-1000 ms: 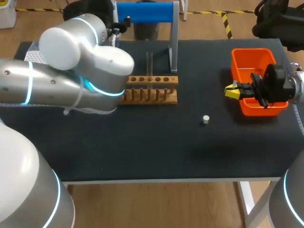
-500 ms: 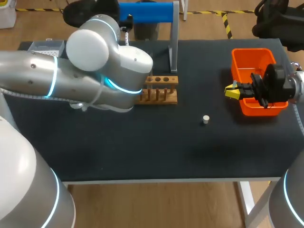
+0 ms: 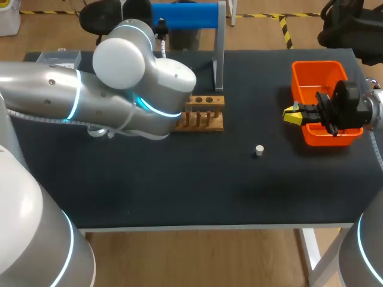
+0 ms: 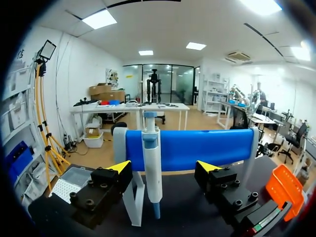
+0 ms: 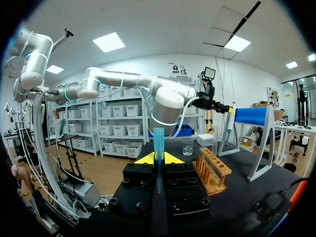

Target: Invert the test tube, pick up the pipette, mount the tip to pipette, aspirate from beaker and dispense into the tube, eject the tip, return the pipette, and cap with the stopper.

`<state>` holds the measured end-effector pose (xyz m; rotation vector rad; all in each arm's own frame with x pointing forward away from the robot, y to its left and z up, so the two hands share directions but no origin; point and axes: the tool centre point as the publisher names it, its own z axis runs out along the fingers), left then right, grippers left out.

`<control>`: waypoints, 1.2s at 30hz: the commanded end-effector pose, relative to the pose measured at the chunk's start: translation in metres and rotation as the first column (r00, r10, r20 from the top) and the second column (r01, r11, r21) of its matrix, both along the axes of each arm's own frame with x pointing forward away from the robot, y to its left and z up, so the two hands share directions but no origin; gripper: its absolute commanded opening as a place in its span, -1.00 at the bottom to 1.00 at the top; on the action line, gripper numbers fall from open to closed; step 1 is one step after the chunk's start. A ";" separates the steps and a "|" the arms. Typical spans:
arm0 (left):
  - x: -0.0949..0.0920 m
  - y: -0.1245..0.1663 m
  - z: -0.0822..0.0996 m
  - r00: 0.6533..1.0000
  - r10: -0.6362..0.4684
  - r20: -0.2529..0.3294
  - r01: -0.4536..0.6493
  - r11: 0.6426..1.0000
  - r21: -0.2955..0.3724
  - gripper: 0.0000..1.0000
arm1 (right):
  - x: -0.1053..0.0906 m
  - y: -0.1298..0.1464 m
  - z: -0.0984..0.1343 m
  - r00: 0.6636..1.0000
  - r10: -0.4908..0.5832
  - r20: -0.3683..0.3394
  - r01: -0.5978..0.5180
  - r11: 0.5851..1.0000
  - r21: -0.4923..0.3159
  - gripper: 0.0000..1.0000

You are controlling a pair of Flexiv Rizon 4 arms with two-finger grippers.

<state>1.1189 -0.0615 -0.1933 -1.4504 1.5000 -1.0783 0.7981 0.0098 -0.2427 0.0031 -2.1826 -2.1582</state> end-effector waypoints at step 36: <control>0.032 0.016 -0.014 0.999 -0.050 0.022 0.050 0.999 0.008 0.18 | -0.001 -0.001 0.000 1.000 -0.001 0.001 0.001 1.000 -0.001 -1.00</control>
